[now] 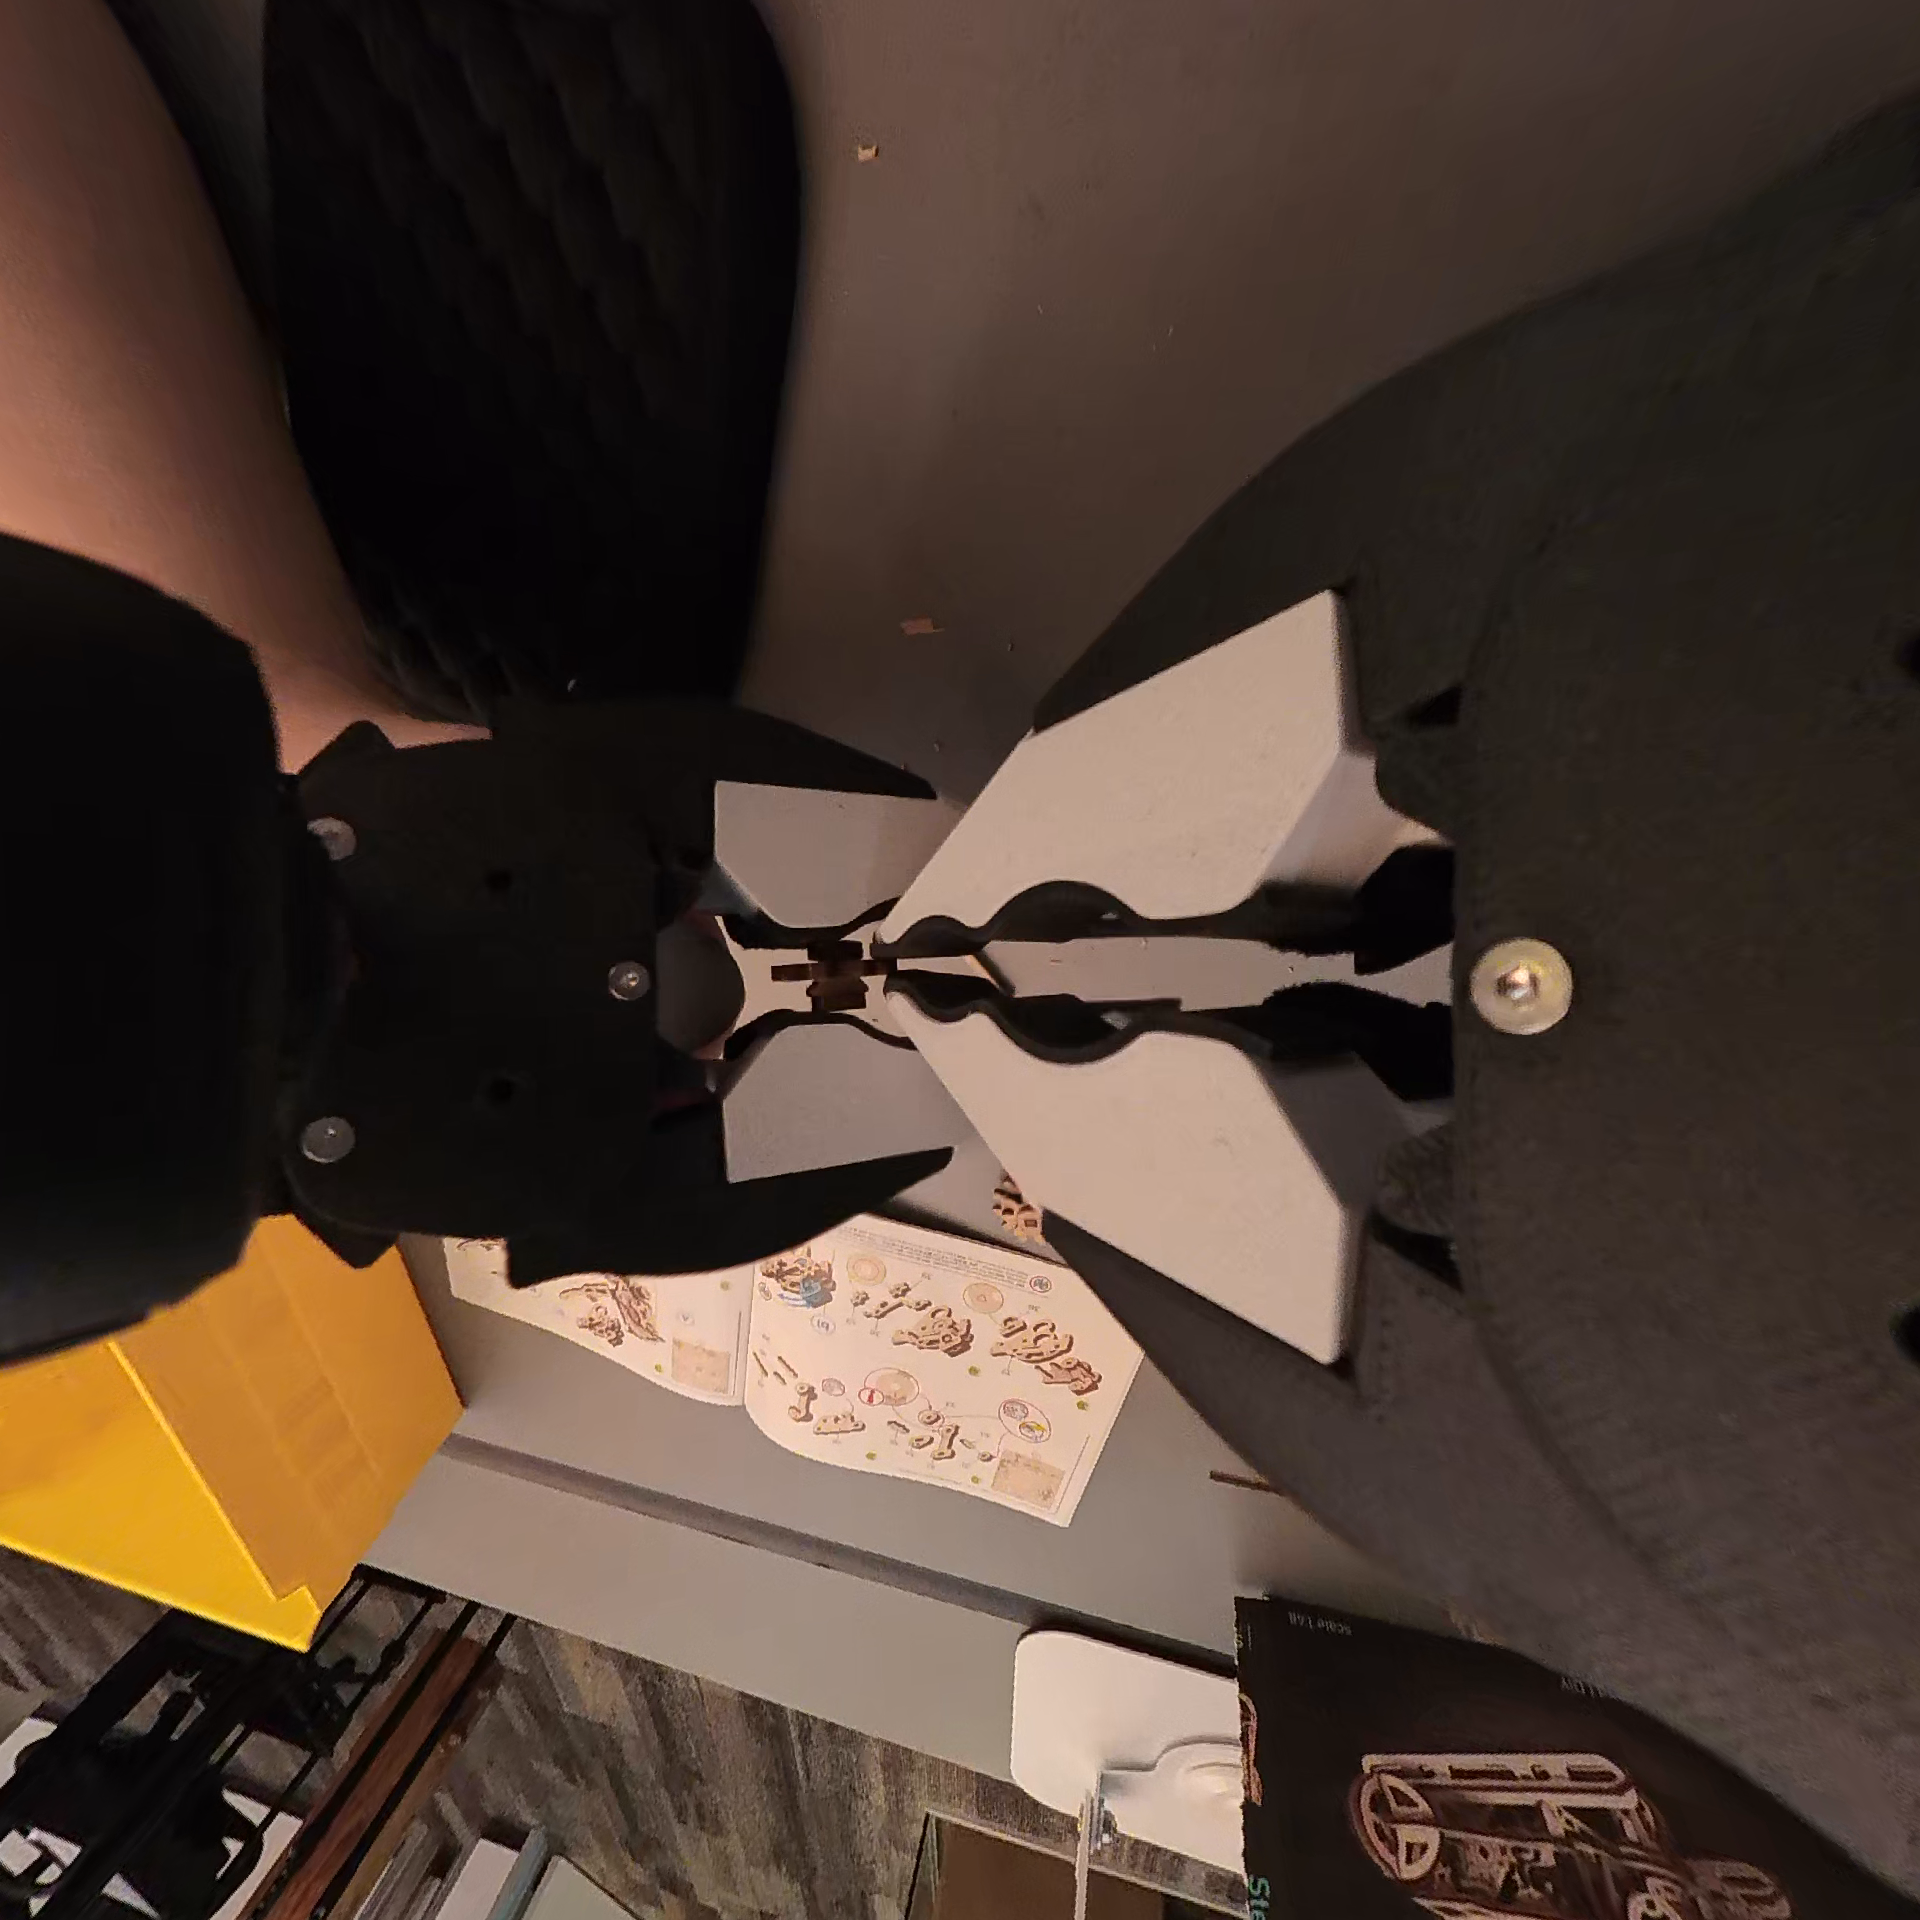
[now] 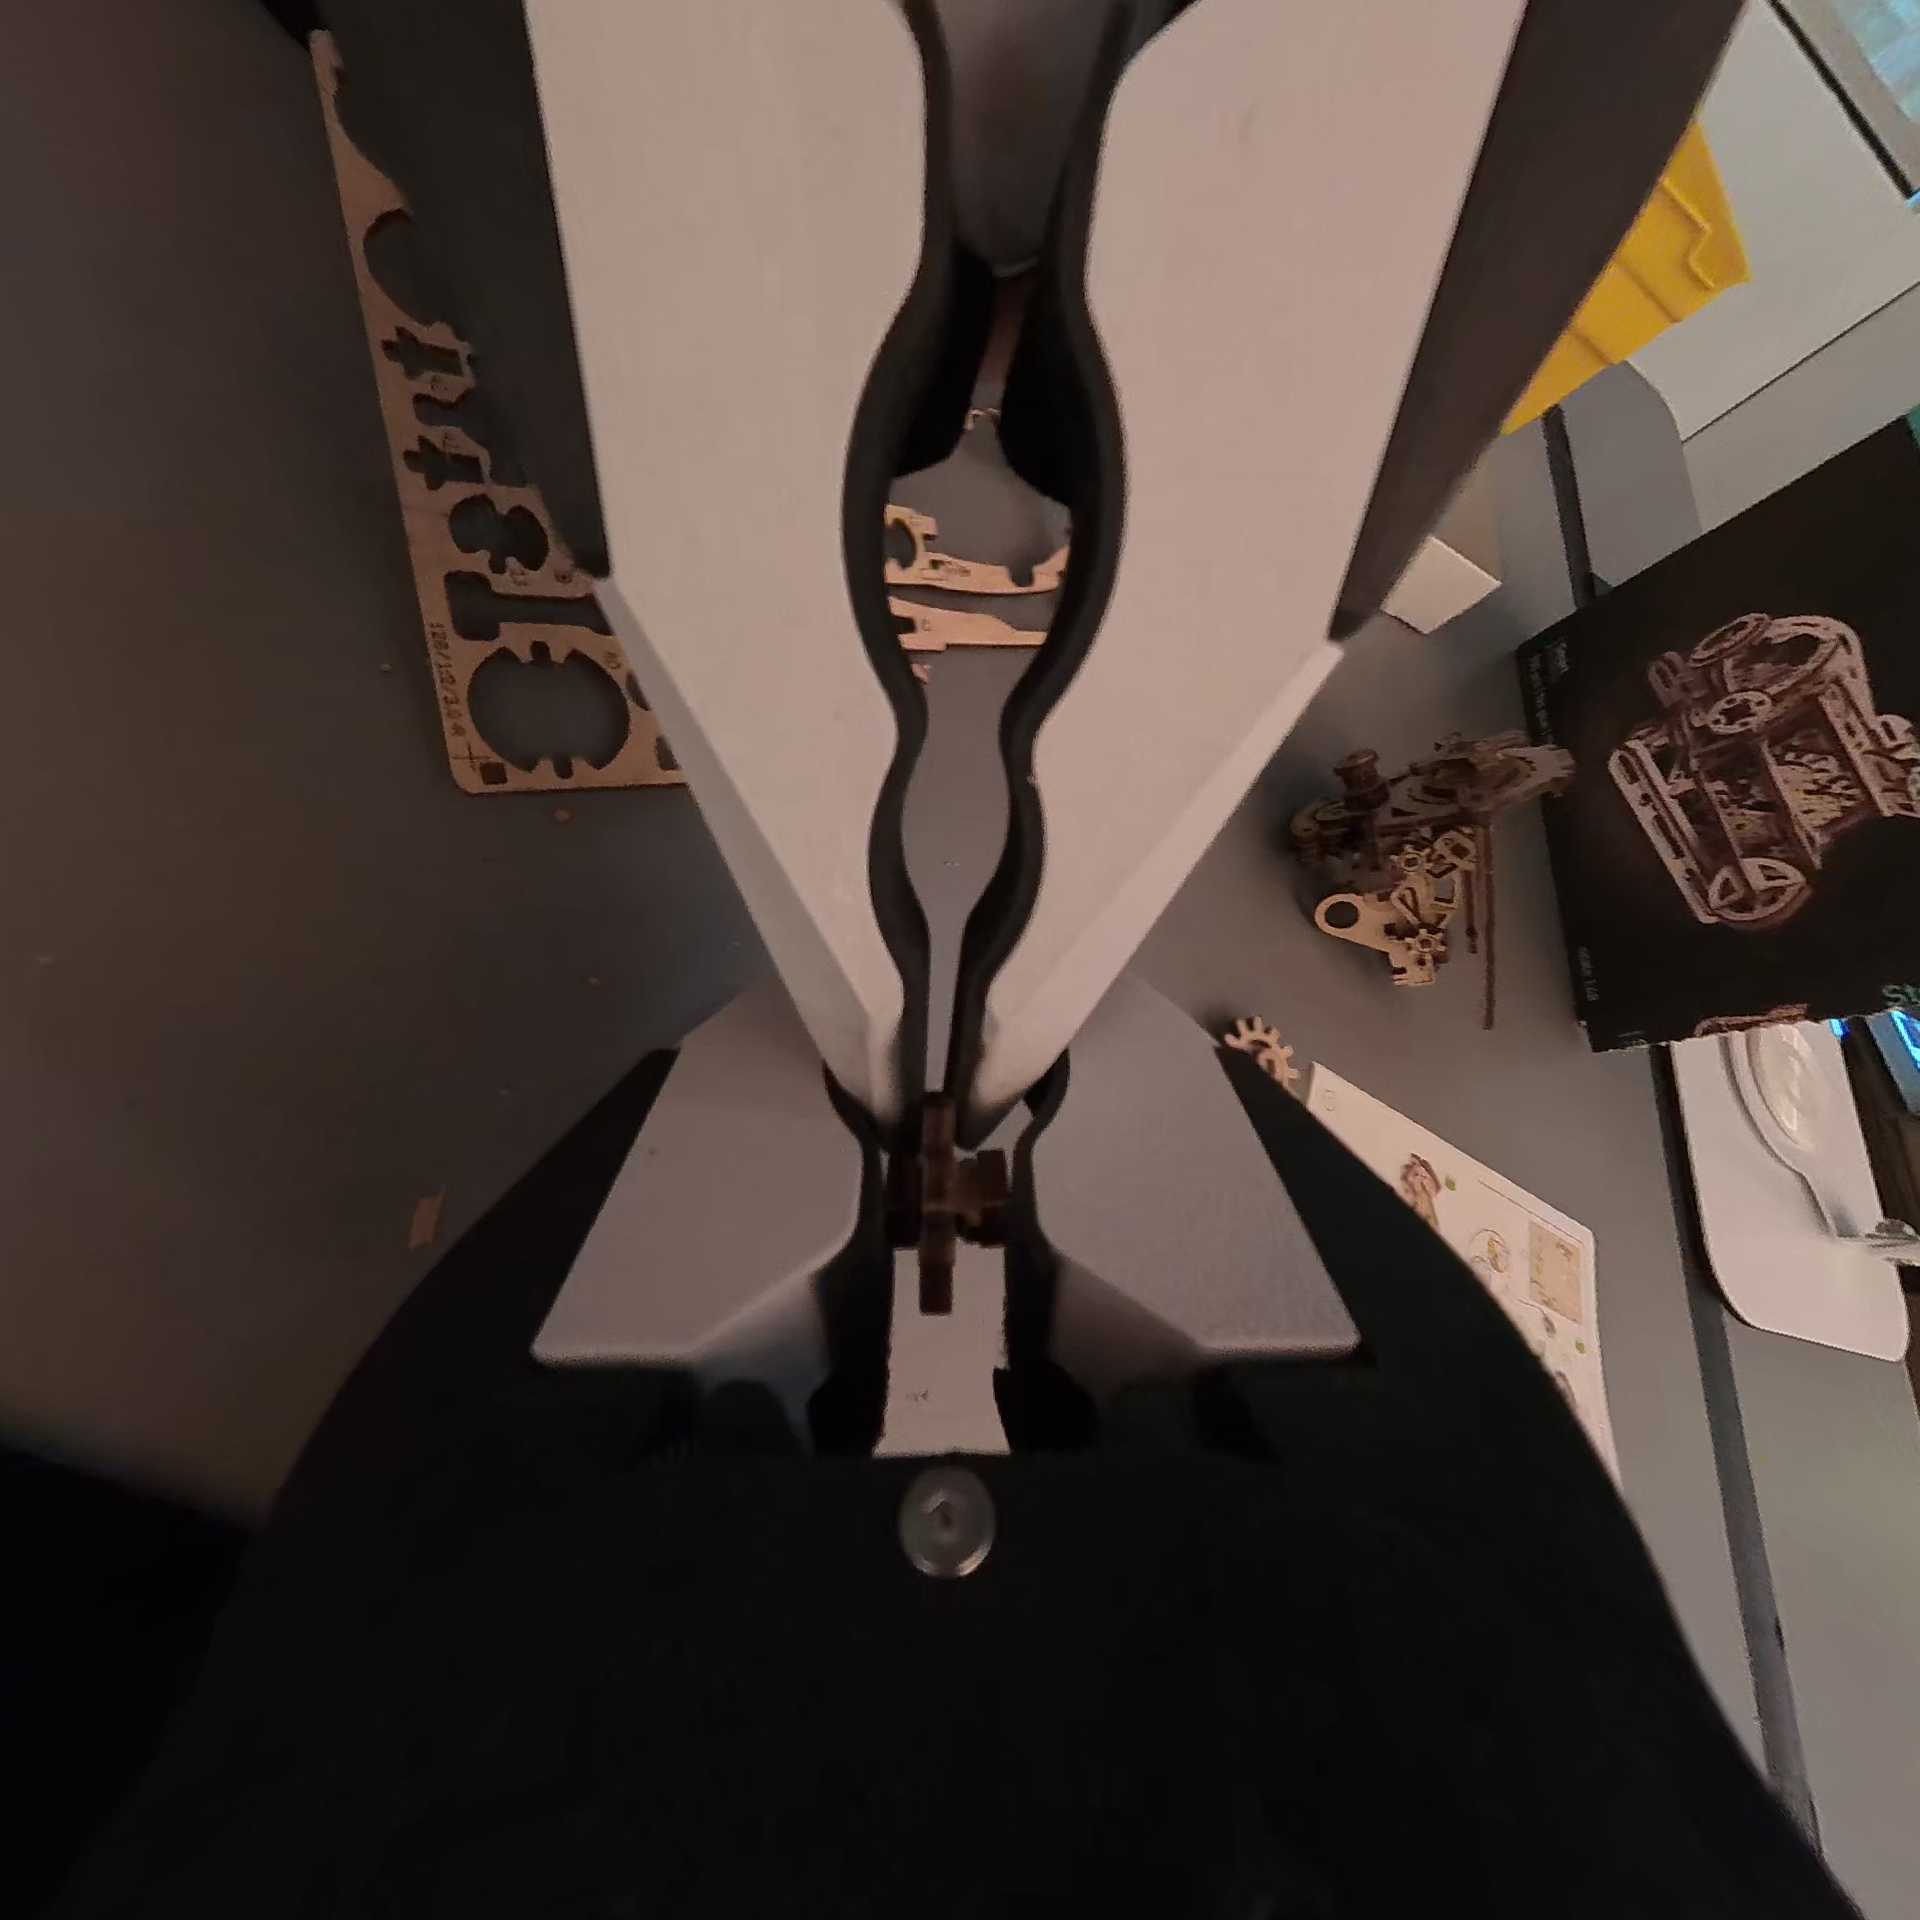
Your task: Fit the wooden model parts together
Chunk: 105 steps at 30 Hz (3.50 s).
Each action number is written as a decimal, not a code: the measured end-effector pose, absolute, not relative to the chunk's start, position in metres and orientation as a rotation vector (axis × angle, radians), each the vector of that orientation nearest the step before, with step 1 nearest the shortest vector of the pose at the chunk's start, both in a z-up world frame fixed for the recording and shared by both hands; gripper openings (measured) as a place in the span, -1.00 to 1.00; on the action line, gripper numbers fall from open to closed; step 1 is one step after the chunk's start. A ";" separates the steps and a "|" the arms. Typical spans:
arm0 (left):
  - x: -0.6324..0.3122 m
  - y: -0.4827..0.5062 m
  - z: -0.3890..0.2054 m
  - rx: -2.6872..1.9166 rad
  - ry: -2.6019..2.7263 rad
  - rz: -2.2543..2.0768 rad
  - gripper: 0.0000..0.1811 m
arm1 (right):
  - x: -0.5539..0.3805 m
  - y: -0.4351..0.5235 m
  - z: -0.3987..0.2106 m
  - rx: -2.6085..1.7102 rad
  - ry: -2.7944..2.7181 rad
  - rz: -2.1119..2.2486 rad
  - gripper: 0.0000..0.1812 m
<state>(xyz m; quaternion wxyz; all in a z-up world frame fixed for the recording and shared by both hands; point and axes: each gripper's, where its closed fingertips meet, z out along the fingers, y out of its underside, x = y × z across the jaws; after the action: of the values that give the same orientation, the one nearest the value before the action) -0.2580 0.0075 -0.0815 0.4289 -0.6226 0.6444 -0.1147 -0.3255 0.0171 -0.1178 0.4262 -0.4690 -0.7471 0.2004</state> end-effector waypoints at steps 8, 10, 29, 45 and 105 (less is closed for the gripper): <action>-0.259 0.007 -0.080 -1.532 1.618 -0.255 -0.99 | -0.327 0.020 -0.114 -1.151 -1.812 0.466 -0.87; -0.260 0.007 -0.080 -1.534 1.619 -0.254 -0.99 | -0.328 0.021 -0.114 -1.157 -1.800 0.457 -0.86; -0.264 0.007 -0.088 -1.586 1.630 -0.295 -0.99 | -0.331 0.029 -0.122 -1.129 -1.813 0.307 -0.81; -0.270 0.005 -0.099 -1.615 1.682 -0.244 -0.99 | -0.331 0.023 -0.132 -1.150 -1.861 0.323 -0.85; -0.290 0.016 -0.076 -1.441 1.616 -0.152 -0.85 | -0.287 0.012 -0.070 -1.044 -1.689 0.505 -0.98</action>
<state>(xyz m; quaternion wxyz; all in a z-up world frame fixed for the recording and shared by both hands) -0.2898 0.0158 -0.0757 0.4665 -0.5872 0.6586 -0.0618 -0.2869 0.0123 -0.0702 0.5195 -0.4353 -0.7044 0.2107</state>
